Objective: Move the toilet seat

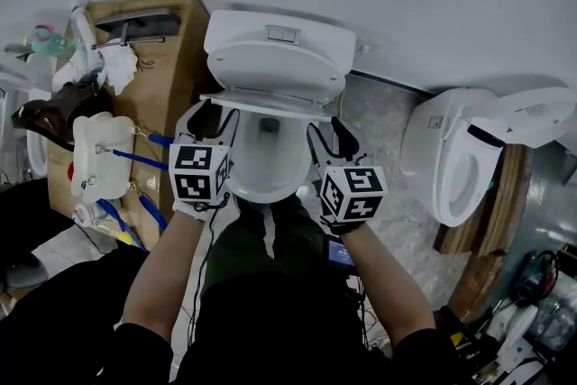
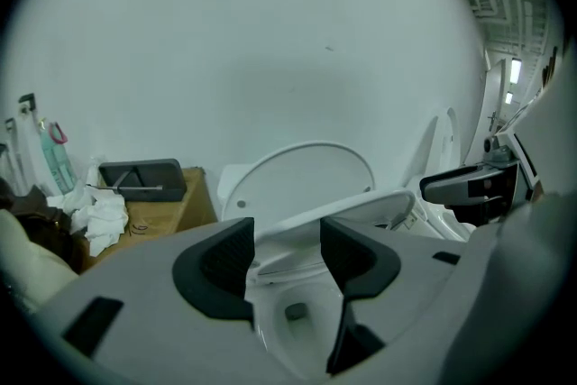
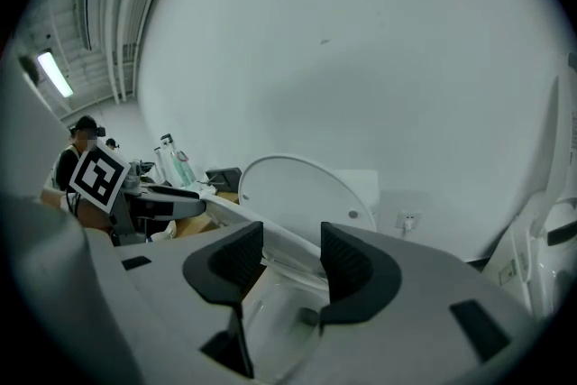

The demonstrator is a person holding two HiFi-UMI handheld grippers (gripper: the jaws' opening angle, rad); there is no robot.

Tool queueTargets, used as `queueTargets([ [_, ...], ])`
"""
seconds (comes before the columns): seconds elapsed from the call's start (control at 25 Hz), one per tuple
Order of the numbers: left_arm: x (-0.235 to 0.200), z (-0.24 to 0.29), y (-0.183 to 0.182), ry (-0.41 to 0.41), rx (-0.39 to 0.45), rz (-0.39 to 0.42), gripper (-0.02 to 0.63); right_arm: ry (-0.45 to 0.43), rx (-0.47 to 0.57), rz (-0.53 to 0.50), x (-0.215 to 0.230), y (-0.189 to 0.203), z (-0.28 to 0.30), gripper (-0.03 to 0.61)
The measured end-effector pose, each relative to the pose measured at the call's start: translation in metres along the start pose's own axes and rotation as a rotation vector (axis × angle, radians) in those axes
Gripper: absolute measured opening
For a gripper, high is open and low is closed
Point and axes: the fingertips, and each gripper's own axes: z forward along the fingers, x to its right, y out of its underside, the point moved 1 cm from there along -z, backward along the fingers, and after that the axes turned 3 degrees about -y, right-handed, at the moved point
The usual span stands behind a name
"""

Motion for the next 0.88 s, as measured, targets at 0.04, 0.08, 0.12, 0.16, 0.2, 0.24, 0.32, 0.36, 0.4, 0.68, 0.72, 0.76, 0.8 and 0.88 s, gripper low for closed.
queueTargets([
  [0.04, 0.001, -0.001, 0.000, -0.013, 0.001, 0.004, 0.238, -0.003, -0.001, 0.000, 0.001, 0.000, 0.001, 0.222],
  [0.08, 0.001, -0.001, 0.000, -0.024, 0.001, 0.002, 0.238, -0.007, -0.004, 0.000, 0.003, 0.000, 0.002, 0.218],
  [0.12, 0.002, -0.002, 0.000, -0.032, 0.000, -0.005, 0.236, -0.011, -0.008, 0.000, 0.004, -0.001, 0.004, 0.215],
  [0.16, 0.003, -0.002, 0.001, -0.038, -0.001, -0.014, 0.236, -0.016, -0.013, 0.000, 0.005, -0.001, 0.005, 0.212],
  [0.2, 0.003, -0.002, 0.001, -0.042, -0.002, -0.023, 0.236, -0.022, -0.017, 0.000, 0.006, -0.001, 0.007, 0.209],
  [0.24, 0.003, -0.002, 0.000, -0.044, -0.001, -0.029, 0.236, -0.028, -0.019, 0.001, 0.007, -0.002, 0.009, 0.204],
  [0.32, 0.004, -0.001, -0.004, -0.042, 0.009, -0.037, 0.235, -0.036, -0.015, 0.013, 0.007, -0.004, 0.013, 0.193],
  [0.36, 0.005, -0.001, -0.007, -0.040, 0.016, -0.040, 0.233, -0.036, -0.010, 0.019, 0.008, -0.006, 0.014, 0.189],
  [0.4, 0.007, 0.000, -0.009, -0.038, 0.022, -0.043, 0.230, -0.036, -0.004, 0.025, 0.009, -0.007, 0.015, 0.186],
  [0.68, 0.009, 0.010, -0.025, -0.029, 0.059, -0.080, 0.213, -0.039, 0.009, 0.003, 0.013, -0.021, 0.026, 0.155],
  [0.72, 0.009, 0.012, -0.027, -0.027, 0.065, -0.086, 0.213, -0.040, 0.010, 0.001, 0.014, -0.023, 0.028, 0.154],
  [0.76, 0.009, 0.013, -0.029, -0.025, 0.071, -0.091, 0.213, -0.042, 0.012, 0.001, 0.015, -0.024, 0.029, 0.153],
  [0.8, 0.008, 0.013, -0.032, -0.023, 0.078, -0.094, 0.213, -0.044, 0.015, 0.003, 0.015, -0.026, 0.030, 0.153],
  [0.88, 0.008, 0.016, -0.036, -0.020, 0.089, -0.099, 0.213, -0.046, 0.019, 0.006, 0.017, -0.029, 0.033, 0.153],
])
